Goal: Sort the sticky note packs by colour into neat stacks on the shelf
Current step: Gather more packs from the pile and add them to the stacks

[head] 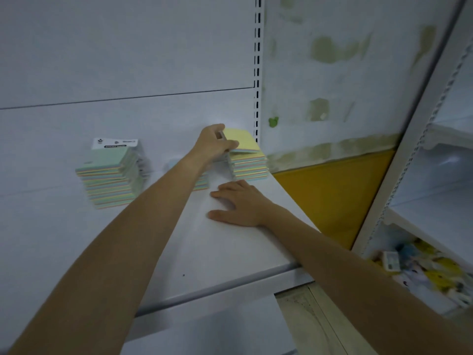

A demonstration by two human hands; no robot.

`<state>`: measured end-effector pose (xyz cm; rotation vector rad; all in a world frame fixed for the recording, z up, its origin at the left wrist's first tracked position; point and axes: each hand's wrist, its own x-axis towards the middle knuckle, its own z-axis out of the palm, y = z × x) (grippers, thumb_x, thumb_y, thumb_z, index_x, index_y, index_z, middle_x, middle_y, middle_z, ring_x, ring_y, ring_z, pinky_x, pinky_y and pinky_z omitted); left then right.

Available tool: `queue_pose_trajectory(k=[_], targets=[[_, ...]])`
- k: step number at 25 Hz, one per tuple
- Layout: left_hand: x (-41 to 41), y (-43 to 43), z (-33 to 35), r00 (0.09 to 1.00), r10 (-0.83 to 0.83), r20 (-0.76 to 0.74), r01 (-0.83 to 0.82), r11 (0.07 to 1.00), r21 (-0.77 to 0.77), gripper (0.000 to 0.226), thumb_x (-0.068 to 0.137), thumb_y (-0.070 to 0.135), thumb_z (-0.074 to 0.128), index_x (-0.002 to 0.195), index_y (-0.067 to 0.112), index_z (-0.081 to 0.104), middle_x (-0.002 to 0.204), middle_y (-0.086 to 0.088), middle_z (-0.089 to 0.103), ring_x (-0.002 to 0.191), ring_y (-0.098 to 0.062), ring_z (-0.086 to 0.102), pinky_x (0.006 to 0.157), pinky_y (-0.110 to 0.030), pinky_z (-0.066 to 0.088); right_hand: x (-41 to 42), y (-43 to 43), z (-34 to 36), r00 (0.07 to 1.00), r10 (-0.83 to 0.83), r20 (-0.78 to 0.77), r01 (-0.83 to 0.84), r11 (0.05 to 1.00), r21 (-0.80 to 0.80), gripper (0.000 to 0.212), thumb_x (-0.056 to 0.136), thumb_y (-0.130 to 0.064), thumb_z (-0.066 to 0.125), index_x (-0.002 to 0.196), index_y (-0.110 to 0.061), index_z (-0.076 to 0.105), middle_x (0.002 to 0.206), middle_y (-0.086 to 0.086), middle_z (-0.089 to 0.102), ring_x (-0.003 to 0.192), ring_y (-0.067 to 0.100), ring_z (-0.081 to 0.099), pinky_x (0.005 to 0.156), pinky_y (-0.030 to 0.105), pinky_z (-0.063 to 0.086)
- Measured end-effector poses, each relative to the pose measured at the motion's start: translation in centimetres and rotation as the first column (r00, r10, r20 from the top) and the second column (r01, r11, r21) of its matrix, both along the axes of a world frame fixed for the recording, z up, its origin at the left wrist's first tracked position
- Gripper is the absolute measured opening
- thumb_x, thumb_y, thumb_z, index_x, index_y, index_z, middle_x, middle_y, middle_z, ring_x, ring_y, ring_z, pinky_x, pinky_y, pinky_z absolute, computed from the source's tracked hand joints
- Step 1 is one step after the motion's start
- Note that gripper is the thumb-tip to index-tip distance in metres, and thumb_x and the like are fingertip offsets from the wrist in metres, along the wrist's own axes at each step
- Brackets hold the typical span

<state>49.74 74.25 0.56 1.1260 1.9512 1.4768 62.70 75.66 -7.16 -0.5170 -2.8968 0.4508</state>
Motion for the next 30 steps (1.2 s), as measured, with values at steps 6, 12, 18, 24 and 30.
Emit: queue_pose_trajectory(k=[6, 12, 18, 24, 30], targets=[[0.8, 0.3, 0.3, 0.999, 0.022, -0.044, -0.03, 0.981, -0.193, 0.042, 0.082, 0.004, 0.063, 0.121, -0.001, 0.05, 0.108, -0.011, 0.044, 0.093, -0.023, 0.051, 0.085, -0.033, 0.046, 0.0, 0.0, 0.0, 1.0, 0.001, -0.019, -0.002, 1.0, -0.02, 0.062, 0.081, -0.06, 0.047, 0.135, -0.03, 0.039, 0.148, 0.0, 0.033, 0.137, 0.022, 0.021, 0.112, 0.041, 0.018], [1.2, 0.8, 0.6, 1.0, 0.005, 0.011, -0.002, 0.962, -0.274, 0.039, 0.081, -0.001, 0.06, 0.058, 0.017, 0.035, 0.068, -0.005, 0.04, 0.06, -0.015, 0.037, 0.057, -0.023, 0.034, -0.2, 0.0, 0.0, 1.0, -0.004, -0.016, 0.003, 0.999, -0.035, 0.063, 0.08, -0.062, 0.047, 0.134, -0.031, 0.04, 0.147, -0.001, 0.034, 0.136, 0.022, 0.021, 0.111, 0.041, 0.018], [1.4, 0.5, 0.1, 0.992, 0.04, 0.119, -0.012, 0.975, -0.222, 0.025, 0.082, 0.0, 0.06, 0.067, 0.014, 0.046, 0.071, -0.005, 0.041, 0.059, -0.014, 0.036, 0.056, -0.023, 0.031, -0.1, -0.3, 0.1, 1.0, -0.019, -0.009, 0.019, 0.999, -0.032, 0.063, 0.08, -0.062, 0.048, 0.134, -0.03, 0.041, 0.147, -0.001, 0.035, 0.136, 0.023, 0.022, 0.111, 0.041, 0.019], [0.1, -2.8, 1.3, 0.988, 0.131, -0.083, -0.132, 0.991, -0.009, 0.046, 0.086, 0.016, 0.061, 0.129, 0.011, 0.049, 0.134, -0.016, 0.05, 0.113, -0.023, 0.054, 0.097, -0.035, 0.045, 0.3, -0.9, 0.4, 0.985, -0.032, -0.172, 0.012, 0.993, -0.117, 0.052, 0.082, -0.046, 0.058, 0.127, -0.022, 0.05, 0.138, 0.003, 0.046, 0.131, 0.02, 0.035, 0.11, 0.03, 0.024], [-6.8, -13.0, 2.2, 0.719, 0.487, -0.496, -0.266, 0.852, 0.451, 0.026, 0.087, 0.008, 0.045, 0.107, 0.004, 0.062, 0.108, -0.017, 0.066, 0.072, -0.006, 0.054, 0.07, -0.007, 0.039, -4.2, -4.0, 3.1, 0.902, -0.032, -0.43, 0.0, 0.997, -0.076, 0.039, 0.083, -0.022, 0.062, 0.12, -0.01, 0.055, 0.121, 0.013, 0.056, 0.109, 0.025, 0.056, 0.093, 0.027, 0.038]])
